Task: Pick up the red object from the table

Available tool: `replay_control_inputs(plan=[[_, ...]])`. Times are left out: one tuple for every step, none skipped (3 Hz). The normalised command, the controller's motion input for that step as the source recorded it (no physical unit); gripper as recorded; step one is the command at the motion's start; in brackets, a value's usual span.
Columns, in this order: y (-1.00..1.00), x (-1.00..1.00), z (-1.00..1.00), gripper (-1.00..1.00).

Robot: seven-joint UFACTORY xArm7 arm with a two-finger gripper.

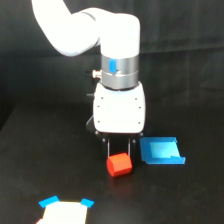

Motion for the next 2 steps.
replay_control_inputs(plan=[[-1.0,-1.0,-0.87,0.91],[0.46,-1.0,1.0,-1.0]])
